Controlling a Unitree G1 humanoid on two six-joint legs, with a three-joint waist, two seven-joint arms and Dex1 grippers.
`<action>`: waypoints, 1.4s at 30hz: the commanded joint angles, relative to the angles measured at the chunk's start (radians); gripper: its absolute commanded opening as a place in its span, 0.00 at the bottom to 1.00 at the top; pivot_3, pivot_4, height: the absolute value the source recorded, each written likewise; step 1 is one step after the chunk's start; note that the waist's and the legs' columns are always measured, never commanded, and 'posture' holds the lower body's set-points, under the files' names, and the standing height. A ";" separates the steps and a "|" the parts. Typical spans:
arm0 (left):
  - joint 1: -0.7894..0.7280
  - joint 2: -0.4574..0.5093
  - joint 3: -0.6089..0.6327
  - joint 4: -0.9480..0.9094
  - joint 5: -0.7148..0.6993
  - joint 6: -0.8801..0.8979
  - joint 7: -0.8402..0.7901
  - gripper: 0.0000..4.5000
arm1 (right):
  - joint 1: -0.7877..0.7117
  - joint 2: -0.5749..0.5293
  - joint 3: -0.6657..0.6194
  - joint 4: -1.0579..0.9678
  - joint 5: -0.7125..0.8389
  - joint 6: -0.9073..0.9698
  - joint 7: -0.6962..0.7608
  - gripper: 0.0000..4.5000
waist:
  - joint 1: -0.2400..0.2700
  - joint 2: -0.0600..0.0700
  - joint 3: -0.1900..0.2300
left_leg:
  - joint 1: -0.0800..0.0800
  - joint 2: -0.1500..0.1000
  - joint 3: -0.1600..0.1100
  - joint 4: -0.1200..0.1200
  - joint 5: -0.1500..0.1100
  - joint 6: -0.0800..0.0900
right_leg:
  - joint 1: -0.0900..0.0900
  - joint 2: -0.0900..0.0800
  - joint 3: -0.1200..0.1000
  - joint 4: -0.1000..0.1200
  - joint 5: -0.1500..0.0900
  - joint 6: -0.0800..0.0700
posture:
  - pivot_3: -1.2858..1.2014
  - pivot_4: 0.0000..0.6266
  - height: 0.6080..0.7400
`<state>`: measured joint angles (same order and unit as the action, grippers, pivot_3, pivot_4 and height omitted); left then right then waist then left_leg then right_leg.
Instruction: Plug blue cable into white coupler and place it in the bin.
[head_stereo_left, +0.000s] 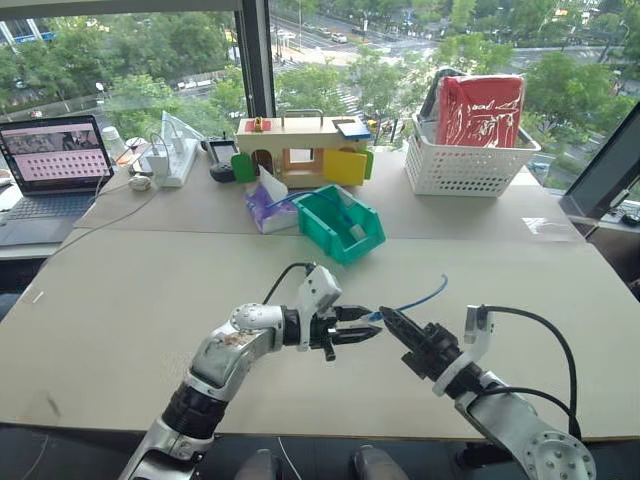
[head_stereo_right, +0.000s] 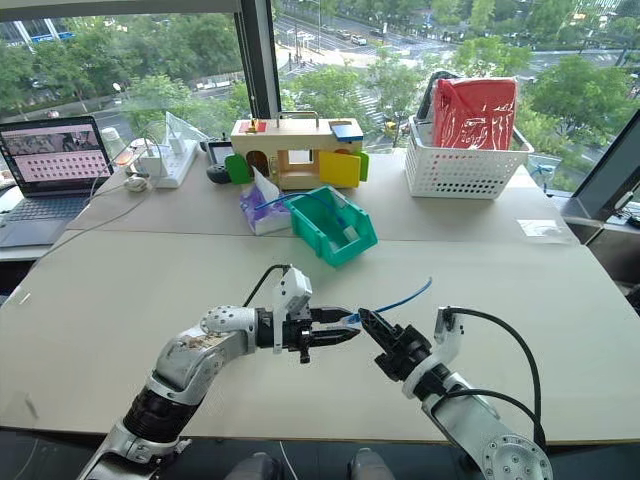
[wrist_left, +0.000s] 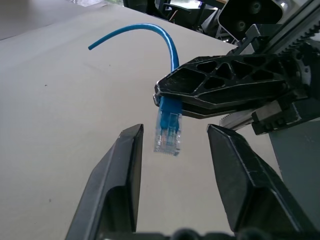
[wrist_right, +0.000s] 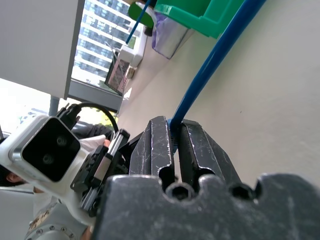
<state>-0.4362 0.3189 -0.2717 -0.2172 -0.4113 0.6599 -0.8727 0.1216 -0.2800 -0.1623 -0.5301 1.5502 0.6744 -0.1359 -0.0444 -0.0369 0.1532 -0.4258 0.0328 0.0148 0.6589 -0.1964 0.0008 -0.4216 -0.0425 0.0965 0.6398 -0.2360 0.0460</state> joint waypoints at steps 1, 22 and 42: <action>-0.039 0.014 0.078 -0.069 -0.044 0.001 0.019 0.82 | -0.033 -0.004 -0.057 0.008 0.041 -0.047 0.007 0.00 | 0.000 0.000 0.000 | 0.000 0.000 0.000 0.000 0.000 0.000 | 0.000 0.000 0.000 0.000 0.000 0.000 | 0.52 0.24 1.00; 0.144 0.240 0.676 -0.293 -0.196 0.074 0.323 1.00 | -0.575 -0.321 0.051 0.360 -0.187 0.208 0.495 0.00 | -0.001 0.000 0.002 | 0.000 0.001 0.001 0.000 0.000 0.000 | -0.001 0.001 0.000 0.000 0.001 -0.002 | 0.52 0.24 1.00; 0.938 -0.125 0.478 -0.525 0.064 -0.376 0.443 1.00 | -0.809 -0.378 0.116 0.459 -0.547 0.311 0.752 0.00 | -0.007 -0.003 0.004 | -0.002 0.001 0.010 0.000 -0.002 0.001 | -0.001 -0.003 0.003 -0.012 0.003 -0.008 | 0.52 0.24 1.00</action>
<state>0.4968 0.2152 0.2351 -0.7168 -0.3932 0.3547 -0.4612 -0.6617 -0.6591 0.0063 -0.0308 1.0023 0.9699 0.6276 -0.0515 -0.0395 0.1570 -0.4291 0.0341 0.0253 0.6584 -0.1984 0.0020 -0.4228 -0.0458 0.1006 0.6268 -0.2323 0.0397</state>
